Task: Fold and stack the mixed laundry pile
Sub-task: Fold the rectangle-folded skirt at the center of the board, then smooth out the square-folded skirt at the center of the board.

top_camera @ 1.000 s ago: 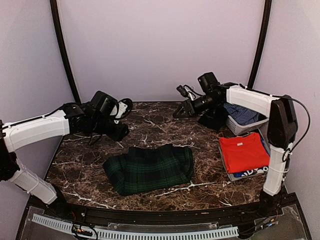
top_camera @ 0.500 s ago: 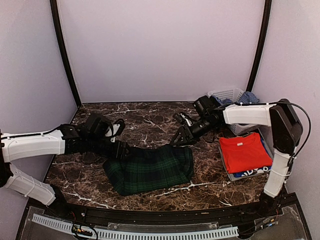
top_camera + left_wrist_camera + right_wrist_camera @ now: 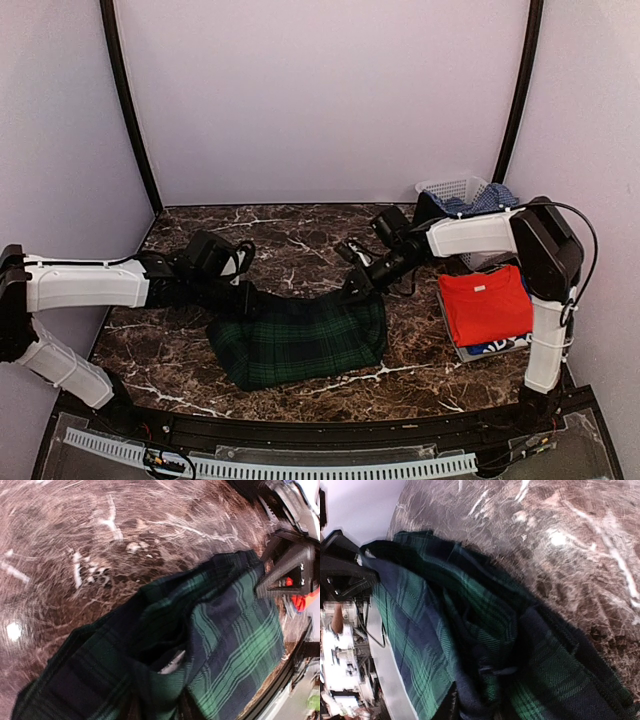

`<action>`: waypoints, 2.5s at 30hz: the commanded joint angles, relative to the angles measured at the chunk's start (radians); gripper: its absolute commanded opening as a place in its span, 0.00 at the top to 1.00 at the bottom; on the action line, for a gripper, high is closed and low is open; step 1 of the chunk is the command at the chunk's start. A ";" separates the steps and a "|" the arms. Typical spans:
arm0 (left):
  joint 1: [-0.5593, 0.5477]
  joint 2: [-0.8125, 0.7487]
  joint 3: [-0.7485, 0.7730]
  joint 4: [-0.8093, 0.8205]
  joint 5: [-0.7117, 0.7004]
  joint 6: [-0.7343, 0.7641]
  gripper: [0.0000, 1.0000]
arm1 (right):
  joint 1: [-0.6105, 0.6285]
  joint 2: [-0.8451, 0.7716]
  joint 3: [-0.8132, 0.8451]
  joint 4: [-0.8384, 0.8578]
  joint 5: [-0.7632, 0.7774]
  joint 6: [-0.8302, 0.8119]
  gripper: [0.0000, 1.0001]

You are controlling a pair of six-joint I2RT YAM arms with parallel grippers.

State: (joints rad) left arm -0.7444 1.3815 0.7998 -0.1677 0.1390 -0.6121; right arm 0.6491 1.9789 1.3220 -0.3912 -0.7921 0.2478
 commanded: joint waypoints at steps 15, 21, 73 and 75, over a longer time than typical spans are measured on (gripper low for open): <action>0.128 0.244 0.011 0.097 -0.178 -0.029 1.00 | 0.009 0.153 0.105 0.084 0.371 -0.022 1.00; 0.140 0.389 0.054 0.132 -0.161 -0.033 1.00 | 0.012 0.234 0.115 0.089 0.445 -0.019 1.00; 0.176 0.277 -0.242 0.641 0.321 -0.172 0.01 | 0.000 0.035 -0.401 0.762 -0.183 0.523 0.35; 0.165 0.180 -0.228 0.583 0.299 -0.131 0.01 | -0.002 -0.049 -0.401 0.707 -0.173 0.488 0.36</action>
State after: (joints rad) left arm -0.5861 1.6718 0.5987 0.5991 0.5278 -0.8074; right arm 0.6533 2.0350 0.9623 0.4274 -0.9913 0.7788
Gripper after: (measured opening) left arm 0.989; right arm 0.647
